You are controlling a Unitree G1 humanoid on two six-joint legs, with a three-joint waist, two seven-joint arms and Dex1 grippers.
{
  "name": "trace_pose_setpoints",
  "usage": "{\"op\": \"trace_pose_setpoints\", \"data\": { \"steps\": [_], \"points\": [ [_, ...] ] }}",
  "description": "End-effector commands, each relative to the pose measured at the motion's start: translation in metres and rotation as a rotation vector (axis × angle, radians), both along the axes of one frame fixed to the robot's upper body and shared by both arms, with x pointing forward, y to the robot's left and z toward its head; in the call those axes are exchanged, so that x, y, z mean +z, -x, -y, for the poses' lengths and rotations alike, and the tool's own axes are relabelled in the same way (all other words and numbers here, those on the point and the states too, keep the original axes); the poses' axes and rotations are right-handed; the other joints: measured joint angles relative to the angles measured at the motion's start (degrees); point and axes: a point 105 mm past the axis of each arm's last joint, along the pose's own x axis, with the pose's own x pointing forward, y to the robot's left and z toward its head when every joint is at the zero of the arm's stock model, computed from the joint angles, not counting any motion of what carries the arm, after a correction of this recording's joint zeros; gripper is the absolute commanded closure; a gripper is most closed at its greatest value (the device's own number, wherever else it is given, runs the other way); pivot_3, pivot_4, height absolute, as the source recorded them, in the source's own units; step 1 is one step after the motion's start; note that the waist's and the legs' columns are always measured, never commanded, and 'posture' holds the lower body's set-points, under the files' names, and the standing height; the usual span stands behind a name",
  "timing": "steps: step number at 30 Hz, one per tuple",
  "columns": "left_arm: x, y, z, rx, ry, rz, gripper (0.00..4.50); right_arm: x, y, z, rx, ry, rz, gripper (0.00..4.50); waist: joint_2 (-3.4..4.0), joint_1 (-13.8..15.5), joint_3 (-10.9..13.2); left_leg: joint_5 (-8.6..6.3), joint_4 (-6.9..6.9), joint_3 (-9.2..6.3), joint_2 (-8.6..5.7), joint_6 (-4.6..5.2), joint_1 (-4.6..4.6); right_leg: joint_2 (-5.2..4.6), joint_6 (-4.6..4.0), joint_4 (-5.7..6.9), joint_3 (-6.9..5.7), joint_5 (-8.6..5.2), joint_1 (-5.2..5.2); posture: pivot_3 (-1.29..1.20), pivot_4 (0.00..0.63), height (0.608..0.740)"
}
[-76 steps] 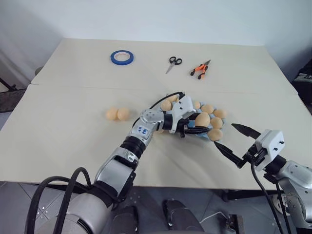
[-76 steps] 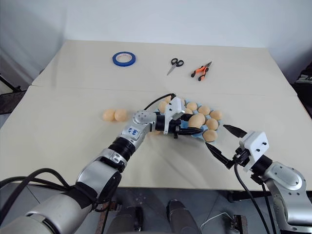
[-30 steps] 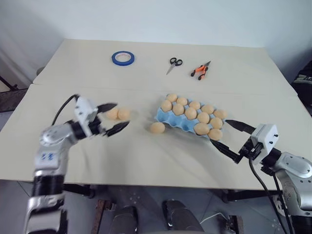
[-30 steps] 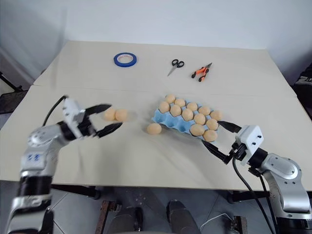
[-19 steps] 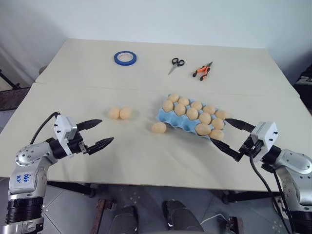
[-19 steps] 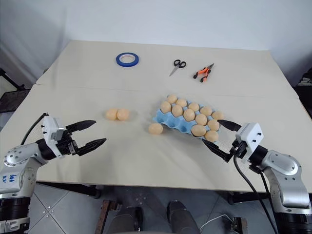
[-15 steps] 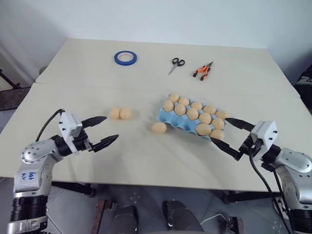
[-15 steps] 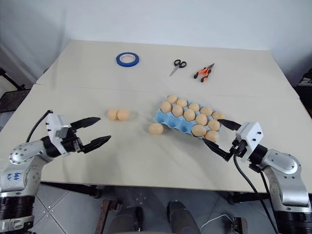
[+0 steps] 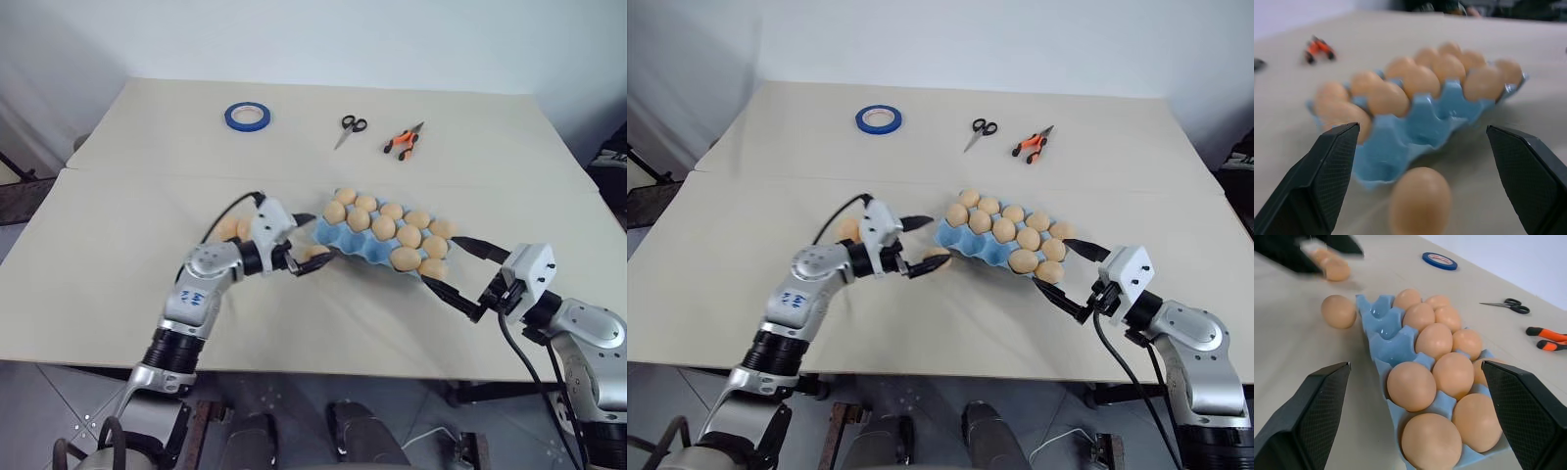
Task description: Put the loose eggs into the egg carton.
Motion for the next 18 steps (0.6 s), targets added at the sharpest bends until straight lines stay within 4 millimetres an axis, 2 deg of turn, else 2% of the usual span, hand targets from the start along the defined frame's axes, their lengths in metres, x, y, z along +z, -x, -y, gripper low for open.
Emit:
{"op": "trace_pose_setpoints", "data": {
  "steps": [1,8,11,18],
  "points": [
    [-0.012,0.000,0.006,-0.005,-0.081,-0.018,0.06,0.011,0.005,0.001,-0.009,0.005,0.051,0.00,0.02,0.2,0.0,0.00,0.00,-0.01,0.01,0.00,0.01,0.01,-0.01,0.03,0.00,0.00,0.00,0.00,0.150,0.740],
    [-0.018,-0.013,0.008,0.083,-0.098,-0.055,0.06,0.012,0.007,0.002,-0.030,-0.001,0.055,0.00,0.03,0.4,0.0,0.02,0.19,-0.01,-0.03,0.01,0.01,-0.02,0.08,0.04,0.03,0.05,0.11,0.00,0.150,0.740],
    [-0.022,-0.012,0.008,0.082,-0.118,-0.072,0.06,0.010,0.007,0.001,-0.031,0.000,0.051,0.00,0.03,0.5,0.0,0.04,0.23,-0.01,-0.03,0.04,0.02,-0.02,0.12,0.04,0.04,0.07,0.14,0.00,0.150,0.740],
    [-0.001,-0.006,0.000,0.105,-0.031,-0.028,0.06,0.010,0.008,0.002,-0.039,-0.001,0.054,0.00,0.03,0.3,0.0,0.04,0.14,-0.01,-0.02,0.03,0.05,-0.01,0.11,0.04,0.05,0.07,0.12,0.00,0.150,0.740]
  ]
}}
